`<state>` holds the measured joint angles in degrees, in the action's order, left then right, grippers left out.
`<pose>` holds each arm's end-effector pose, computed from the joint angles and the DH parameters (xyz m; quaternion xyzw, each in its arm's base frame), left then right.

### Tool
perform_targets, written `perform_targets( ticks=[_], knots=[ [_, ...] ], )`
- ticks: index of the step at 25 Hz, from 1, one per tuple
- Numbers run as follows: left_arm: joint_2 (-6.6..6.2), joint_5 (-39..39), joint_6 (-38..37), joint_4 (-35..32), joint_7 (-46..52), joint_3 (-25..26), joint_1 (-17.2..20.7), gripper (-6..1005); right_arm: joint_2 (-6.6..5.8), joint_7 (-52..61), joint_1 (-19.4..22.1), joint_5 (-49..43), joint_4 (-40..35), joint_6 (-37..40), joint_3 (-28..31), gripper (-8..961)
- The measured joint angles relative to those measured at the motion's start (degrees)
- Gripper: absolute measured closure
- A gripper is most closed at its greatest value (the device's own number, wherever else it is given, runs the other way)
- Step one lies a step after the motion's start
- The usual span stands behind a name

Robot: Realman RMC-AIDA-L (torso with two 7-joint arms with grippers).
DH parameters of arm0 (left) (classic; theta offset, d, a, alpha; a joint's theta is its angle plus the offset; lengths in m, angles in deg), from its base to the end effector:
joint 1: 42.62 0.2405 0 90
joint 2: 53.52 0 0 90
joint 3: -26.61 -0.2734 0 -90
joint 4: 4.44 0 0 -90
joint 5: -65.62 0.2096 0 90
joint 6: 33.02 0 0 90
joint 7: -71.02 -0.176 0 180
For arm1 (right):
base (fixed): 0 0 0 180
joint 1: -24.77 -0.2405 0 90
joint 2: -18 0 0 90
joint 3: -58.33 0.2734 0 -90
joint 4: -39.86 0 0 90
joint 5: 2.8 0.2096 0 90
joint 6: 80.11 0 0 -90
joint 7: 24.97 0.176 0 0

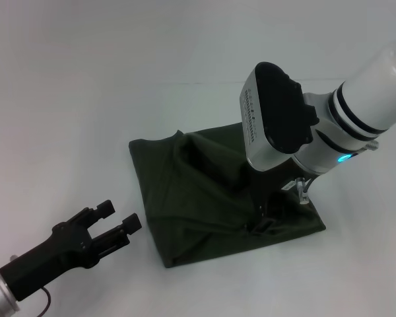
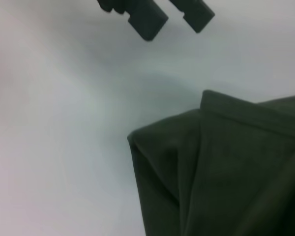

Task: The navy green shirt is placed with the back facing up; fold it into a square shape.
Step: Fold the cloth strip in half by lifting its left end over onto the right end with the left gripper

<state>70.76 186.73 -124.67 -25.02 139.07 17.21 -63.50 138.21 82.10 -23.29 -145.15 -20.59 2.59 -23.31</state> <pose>-0.3116 0.2756 -0.0704 -0.8130 -0.3762 -0.3929 0.2076 0.1546 0.3931 -0.0895 -0.9812 -0.0369 -0.1823 0.0522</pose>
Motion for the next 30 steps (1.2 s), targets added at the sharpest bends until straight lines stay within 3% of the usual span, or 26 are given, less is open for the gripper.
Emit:
perform_targets(
  ticks=[30],
  knots=[
    [0.02,0.0,1.69,1.25,-0.83,0.75,0.35,109,0.38,1.87,-0.19,-2.84,-1.42,-2.88,-6.55,125]
  ],
)
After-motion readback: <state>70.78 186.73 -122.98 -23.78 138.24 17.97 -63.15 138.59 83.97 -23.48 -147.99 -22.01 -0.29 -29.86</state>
